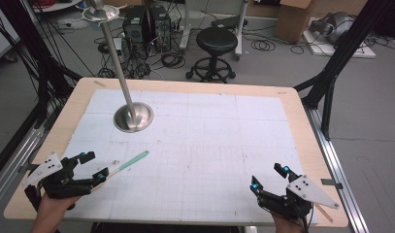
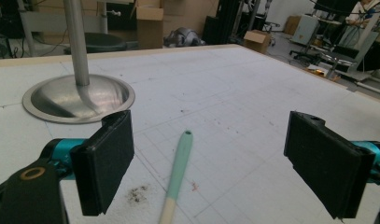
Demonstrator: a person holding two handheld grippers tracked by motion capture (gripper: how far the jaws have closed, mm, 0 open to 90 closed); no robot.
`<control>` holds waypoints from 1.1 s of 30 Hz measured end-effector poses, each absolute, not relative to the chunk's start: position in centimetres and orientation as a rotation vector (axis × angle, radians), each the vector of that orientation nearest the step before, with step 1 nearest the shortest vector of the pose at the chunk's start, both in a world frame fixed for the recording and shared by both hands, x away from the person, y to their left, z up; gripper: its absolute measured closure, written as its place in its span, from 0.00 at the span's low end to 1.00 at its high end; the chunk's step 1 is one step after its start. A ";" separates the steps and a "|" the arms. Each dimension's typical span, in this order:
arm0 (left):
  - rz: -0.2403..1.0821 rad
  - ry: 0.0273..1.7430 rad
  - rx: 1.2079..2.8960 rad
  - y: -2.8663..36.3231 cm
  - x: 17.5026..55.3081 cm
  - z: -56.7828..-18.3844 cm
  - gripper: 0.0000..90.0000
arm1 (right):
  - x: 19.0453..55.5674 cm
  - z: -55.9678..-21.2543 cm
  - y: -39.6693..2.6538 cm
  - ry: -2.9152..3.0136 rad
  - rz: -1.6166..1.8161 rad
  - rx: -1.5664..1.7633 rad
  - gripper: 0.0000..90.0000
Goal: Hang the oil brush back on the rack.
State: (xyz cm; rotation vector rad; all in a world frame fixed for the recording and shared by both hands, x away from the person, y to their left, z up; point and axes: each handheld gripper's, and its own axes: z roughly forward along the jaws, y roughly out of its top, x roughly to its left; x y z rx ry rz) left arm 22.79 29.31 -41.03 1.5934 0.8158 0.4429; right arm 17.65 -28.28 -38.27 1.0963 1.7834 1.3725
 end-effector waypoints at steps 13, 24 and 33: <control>0.380 0.835 1.819 28.3 25.1 -42.5 0.36 | 17.7 -38.3 -28.0 1.815 1.374 1.079 0.18; 0.314 0.903 1.996 27.6 27.0 -43.7 0.53 | 17.7 -38.4 -28.1 1.820 1.372 1.091 0.18; 0.308 0.907 2.107 26.8 28.1 -44.1 0.68 | 17.7 -38.5 -28.0 1.824 1.371 1.096 0.18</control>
